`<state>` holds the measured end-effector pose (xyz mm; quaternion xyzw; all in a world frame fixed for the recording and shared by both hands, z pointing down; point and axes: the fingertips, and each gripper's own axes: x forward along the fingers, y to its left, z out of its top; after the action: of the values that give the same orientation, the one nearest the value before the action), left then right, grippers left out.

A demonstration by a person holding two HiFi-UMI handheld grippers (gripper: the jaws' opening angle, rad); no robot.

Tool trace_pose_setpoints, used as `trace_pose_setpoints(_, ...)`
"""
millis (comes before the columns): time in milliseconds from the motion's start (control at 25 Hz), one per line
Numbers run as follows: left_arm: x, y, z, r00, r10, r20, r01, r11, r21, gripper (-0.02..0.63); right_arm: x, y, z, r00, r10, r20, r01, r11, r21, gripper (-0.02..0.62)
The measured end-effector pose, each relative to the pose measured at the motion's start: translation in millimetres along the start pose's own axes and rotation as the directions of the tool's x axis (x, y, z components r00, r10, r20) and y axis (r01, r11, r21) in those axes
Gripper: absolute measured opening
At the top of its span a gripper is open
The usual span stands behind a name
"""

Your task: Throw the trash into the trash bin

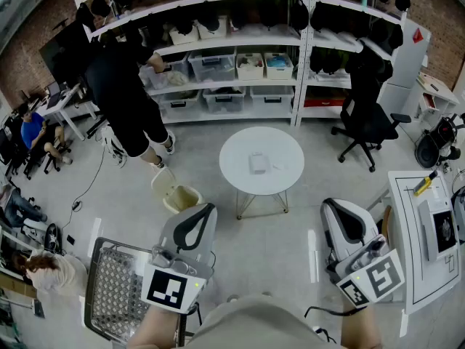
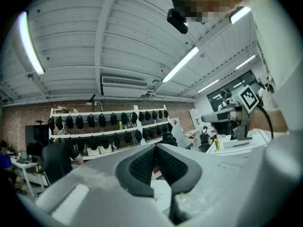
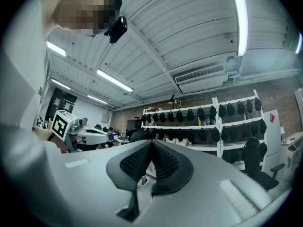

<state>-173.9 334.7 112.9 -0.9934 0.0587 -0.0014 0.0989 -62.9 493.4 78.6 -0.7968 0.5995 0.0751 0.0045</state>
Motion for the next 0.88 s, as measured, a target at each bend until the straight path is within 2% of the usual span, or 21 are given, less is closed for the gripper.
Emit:
trace_pose_setpoints(360,10.1,-16.8,5.9,1.0,0.012,-0.005,-0.012,1.0,-0.012,0.003,-17.7,-10.7,1.4,1.0,0.022,0.0,-0.022,1.0,0.005,0.003)
trace_pose_setpoints(480,12.6,-28.1,5.1,1.0,0.012,-0.012,-0.012,1.0,-0.011,0.003,-28.5,-20.0,8.9,0.998,0.002,0.064,-0.004,0.999,0.035,0.005)
trace_pose_setpoints(520,13.6,-32.7,4.2,1.0,0.013,-0.017,-0.013,1.0,-0.011,0.003,-32.9,-24.5,12.4,0.996,-0.009,0.094,0.005,0.999,0.05,0.079)
trace_pose_setpoints(560,14.7,-37.1,3.2,1.0,0.015,-0.022,-0.015,1.0,-0.011,0.003,-36.9,-29.0,13.9,0.994,-0.018,0.11,0.011,0.998,0.058,0.265)
trace_pose_setpoints(600,15.9,-41.1,2.6,0.999,0.017,-0.027,-0.018,1.0,-0.012,0.002,-40.2,-32.7,13.0,0.994,-0.022,0.109,0.016,0.998,0.057,0.281)
trace_pose_setpoints(880,19.0,-59.7,9.3,0.999,0.044,-0.028,-0.043,0.999,0.029,0.003,-56.0,-43.6,-1.4,0.998,0.002,0.069,-0.006,0.999,0.054,0.281)
